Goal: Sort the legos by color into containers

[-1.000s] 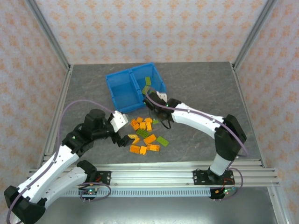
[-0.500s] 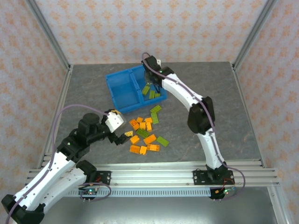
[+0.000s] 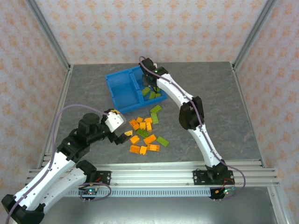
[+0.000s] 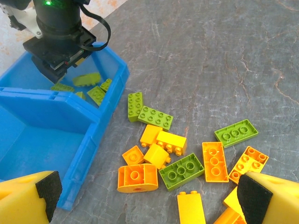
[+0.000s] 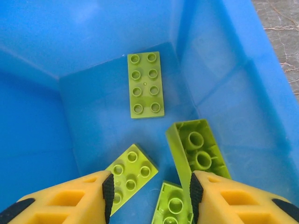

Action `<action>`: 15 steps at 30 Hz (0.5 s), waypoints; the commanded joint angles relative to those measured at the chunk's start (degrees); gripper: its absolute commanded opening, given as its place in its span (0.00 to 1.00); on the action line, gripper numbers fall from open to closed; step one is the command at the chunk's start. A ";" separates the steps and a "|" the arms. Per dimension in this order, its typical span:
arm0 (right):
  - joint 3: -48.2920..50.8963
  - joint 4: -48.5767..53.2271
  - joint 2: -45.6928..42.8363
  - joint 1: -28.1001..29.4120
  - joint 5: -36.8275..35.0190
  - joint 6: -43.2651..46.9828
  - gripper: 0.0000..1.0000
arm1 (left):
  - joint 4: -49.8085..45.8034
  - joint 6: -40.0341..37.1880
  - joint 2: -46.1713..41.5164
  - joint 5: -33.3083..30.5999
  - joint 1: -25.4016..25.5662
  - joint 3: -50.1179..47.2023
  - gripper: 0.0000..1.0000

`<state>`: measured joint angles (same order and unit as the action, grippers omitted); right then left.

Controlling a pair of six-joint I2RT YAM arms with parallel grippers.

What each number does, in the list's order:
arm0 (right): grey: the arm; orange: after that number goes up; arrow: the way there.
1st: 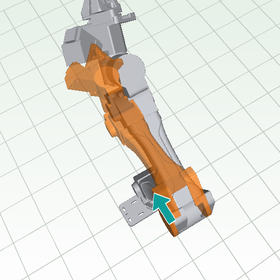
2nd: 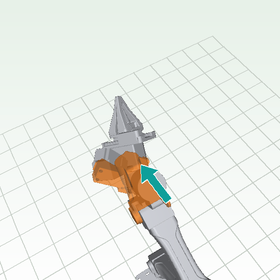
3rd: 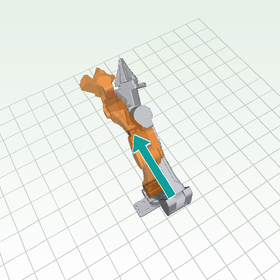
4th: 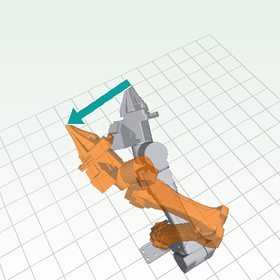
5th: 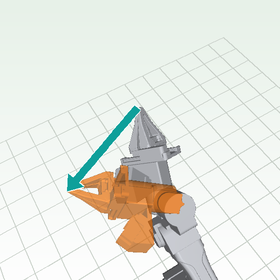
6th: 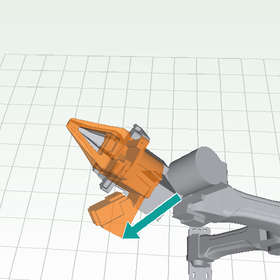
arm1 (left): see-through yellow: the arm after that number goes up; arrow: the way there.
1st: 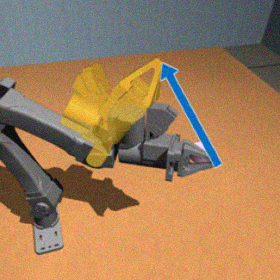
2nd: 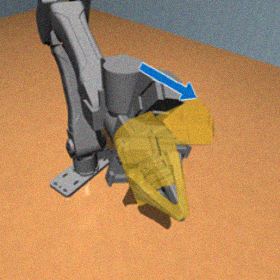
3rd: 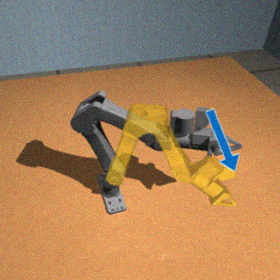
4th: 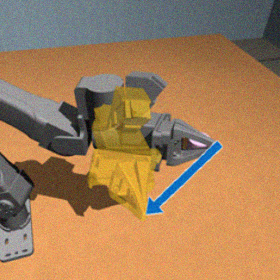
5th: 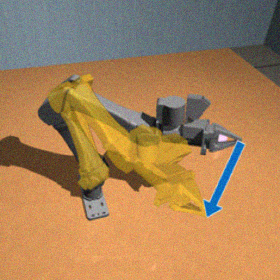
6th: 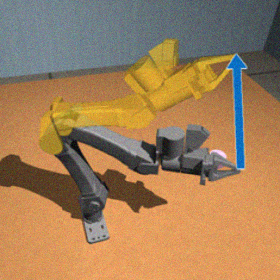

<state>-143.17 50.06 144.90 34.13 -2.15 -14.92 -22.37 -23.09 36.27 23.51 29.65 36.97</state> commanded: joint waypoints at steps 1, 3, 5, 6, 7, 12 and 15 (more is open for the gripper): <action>0.15 2.47 -8.91 0.06 0.33 -0.39 0.47 | 0.94 -1.12 -0.06 -0.04 0.39 -0.48 1.00; 4.62 2.14 -13.80 0.43 0.14 -0.84 0.47 | 0.93 -1.08 -0.24 0.13 0.40 -0.55 1.00; 13.63 -0.80 -20.75 1.13 -0.45 -1.35 0.48 | 0.99 -1.00 -0.25 0.27 0.39 -0.64 1.00; 19.77 -3.22 -25.21 1.61 -0.49 -1.91 0.48 | 0.97 -1.01 -0.24 0.18 0.40 -0.63 1.00; 25.50 -5.90 -29.31 2.17 -0.14 -2.42 0.48 | 1.01 -1.00 -0.15 0.03 0.41 -0.63 1.00; 51.17 -13.77 -47.47 6.08 3.05 -6.28 0.52 | 1.38 -0.96 0.96 -2.56 0.45 -0.51 1.00; 62.53 -15.75 -55.57 8.76 2.92 -9.33 0.55 | 2.56 -0.06 2.11 -4.96 0.33 -0.46 1.00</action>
<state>-89.54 37.47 92.82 41.10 0.08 -20.40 -22.22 -23.05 37.78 21.80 29.65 36.95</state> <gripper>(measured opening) 0.545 0.996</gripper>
